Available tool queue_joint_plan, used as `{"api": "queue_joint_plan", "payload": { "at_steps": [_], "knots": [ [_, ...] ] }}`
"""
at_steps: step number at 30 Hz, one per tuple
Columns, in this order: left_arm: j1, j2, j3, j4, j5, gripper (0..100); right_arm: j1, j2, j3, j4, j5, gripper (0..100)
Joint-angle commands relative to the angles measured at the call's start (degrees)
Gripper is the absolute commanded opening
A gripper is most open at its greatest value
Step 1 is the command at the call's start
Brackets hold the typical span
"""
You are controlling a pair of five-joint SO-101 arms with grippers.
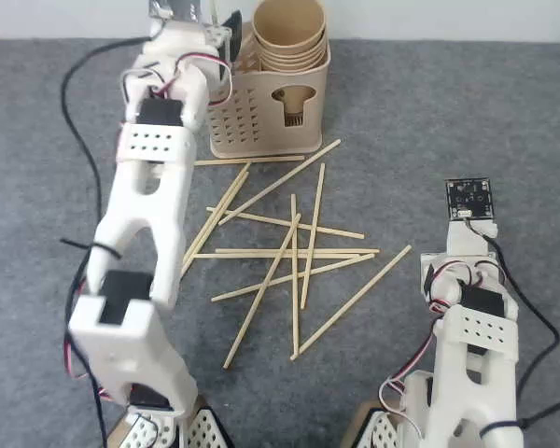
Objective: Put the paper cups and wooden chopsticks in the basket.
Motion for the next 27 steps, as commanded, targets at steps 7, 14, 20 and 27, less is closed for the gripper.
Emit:
{"api": "queue_joint_plan", "payload": {
  "at_steps": [7,14,20,27],
  "knots": [
    [-0.35,-26.37,-2.95,30.59,0.97,21,-4.00,-2.07,-10.90,11.38,-9.23,15.8],
    [-0.44,-34.29,-2.86,43.78,1.05,21,-12.26,-1.71,-18.37,20.44,-12.84,15.8],
    [-6.42,-34.37,0.04,45.36,1.05,21,-11.47,-2.15,-18.37,20.44,-12.66,15.8],
    [-6.42,-34.81,14.90,46.86,1.05,21,-6.64,-1.54,-18.90,14.55,-13.45,15.9]
  ]
}}
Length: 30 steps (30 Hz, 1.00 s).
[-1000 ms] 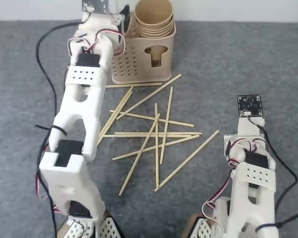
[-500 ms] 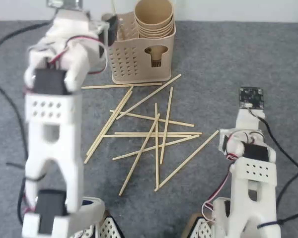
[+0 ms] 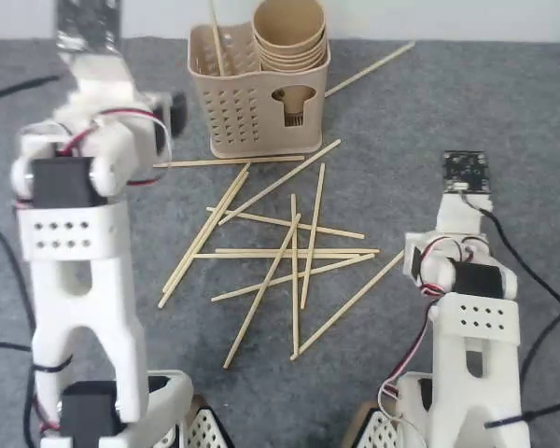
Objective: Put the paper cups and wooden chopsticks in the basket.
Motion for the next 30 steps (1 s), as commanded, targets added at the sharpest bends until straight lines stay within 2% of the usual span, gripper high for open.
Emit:
{"api": "queue_joint_plan", "payload": {
  "at_steps": [1,6,11,16,20,25,30],
  "knots": [
    [-0.26,-1.93,6.64,0.26,1.05,21,1.54,-1.36,-4.57,-2.24,-2.64,15.9],
    [-0.18,-1.93,17.45,-0.44,1.05,21,1.63,3.12,-13.10,-1.10,-7.47,15.9],
    [-0.09,-1.93,27.12,-5.27,1.05,21,1.19,18.51,-24.70,5.49,-11.08,15.9],
    [5.27,-1.93,37.85,-14.33,0.88,21,0.57,32.31,-30.07,7.43,-12.13,15.9],
    [6.59,-1.32,43.56,-25.58,1.05,21,0.04,34.86,-28.22,6.29,-11.78,15.9],
    [6.59,1.41,45.76,-33.85,1.05,21,-0.84,33.89,-25.32,4.53,-11.60,15.9],
    [6.51,16.18,37.32,-32.70,0.88,21,-1.27,31.96,-23.82,4.62,-11.52,15.9]
  ]
}}
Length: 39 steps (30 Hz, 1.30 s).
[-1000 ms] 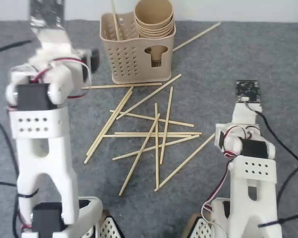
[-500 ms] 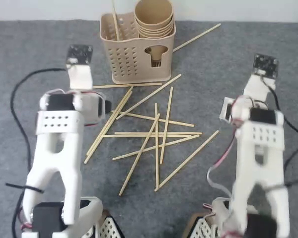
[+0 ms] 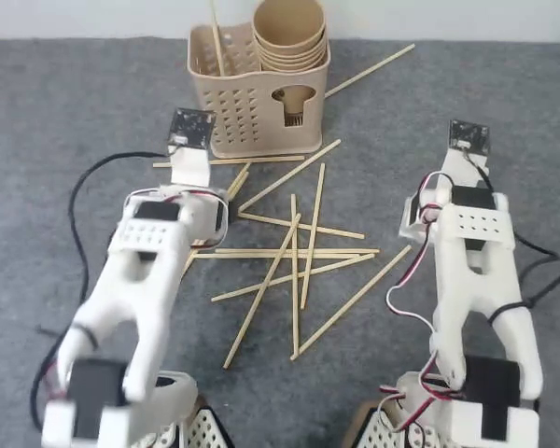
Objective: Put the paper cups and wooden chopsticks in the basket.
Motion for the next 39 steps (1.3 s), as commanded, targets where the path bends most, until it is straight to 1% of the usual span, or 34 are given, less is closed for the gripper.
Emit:
{"api": "queue_joint_plan", "payload": {
  "at_steps": [1,4,8,11,16,21,24,27,33,35,39],
  "knots": [
    [0.18,10.46,-9.01,0.70,0.62,21,-0.40,-3.82,0.44,-1.10,-0.26,15.9],
    [0.18,18.64,-15.43,2.55,0.70,21,-0.40,-5.76,1.85,-1.19,0.97,15.9],
    [-0.70,23.65,-22.46,8.88,0.62,21,-0.40,-8.57,3.78,-1.36,1.58,15.9],
    [-0.62,24.79,-23.60,10.64,0.35,20,-0.40,-10.15,5.27,-2.42,1.67,15.9],
    [-0.53,24.97,-23.78,10.81,0.26,13,-0.40,-12.00,6.33,-2.86,1.76,15.9],
    [-1.14,25.49,-24.84,13.45,-2.46,17,-0.40,-12.09,6.59,-2.77,1.93,15.9],
    [-2.99,25.32,-25.10,13.89,-5.71,21,-1.01,-12.18,7.21,-3.03,3.43,15.8],
    [-3.60,24.97,-25.10,14.33,-8.97,22,-1.63,-12.18,7.30,-2.95,3.43,15.7],
    [-3.43,25.67,-23.69,17.85,-26.55,21,-1.63,-12.18,7.30,-2.95,3.60,15.7],
    [-2.11,25.58,-22.64,17.85,-28.48,17,-1.63,-12.18,7.30,-3.21,3.69,15.7],
    [-0.62,25.58,-22.64,17.85,-28.75,2,-1.63,-12.18,7.30,-3.21,3.78,15.6]
  ]
}}
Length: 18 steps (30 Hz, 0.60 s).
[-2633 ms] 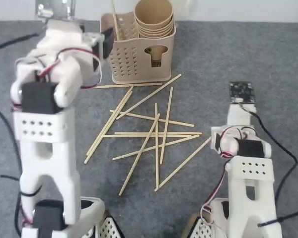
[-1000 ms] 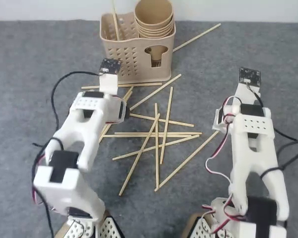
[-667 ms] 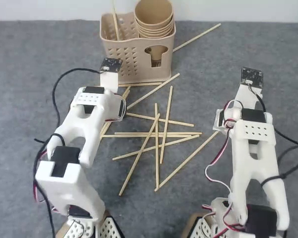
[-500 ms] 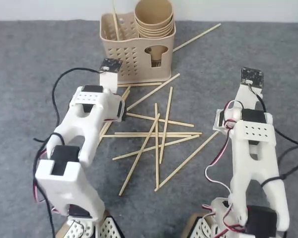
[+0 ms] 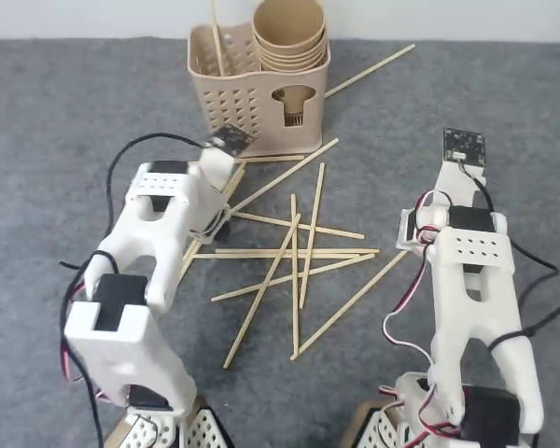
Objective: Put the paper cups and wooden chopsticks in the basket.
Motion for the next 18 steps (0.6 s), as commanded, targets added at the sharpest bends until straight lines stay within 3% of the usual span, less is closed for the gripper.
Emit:
{"api": "queue_joint_plan", "payload": {
  "at_steps": [1,14,18],
  "knots": [
    [0.62,-0.53,-0.48,0.26,-1.05,1,-0.57,-2.51,-0.44,-1.19,1.49,15.6],
    [0.35,-1.14,2.68,4.04,-0.79,1,-0.48,-2.51,-0.44,-1.27,1.58,15.6],
    [0.35,-1.23,-1.63,9.23,-0.70,1,-0.48,-2.51,-0.44,-1.27,1.58,15.6]
  ]
}}
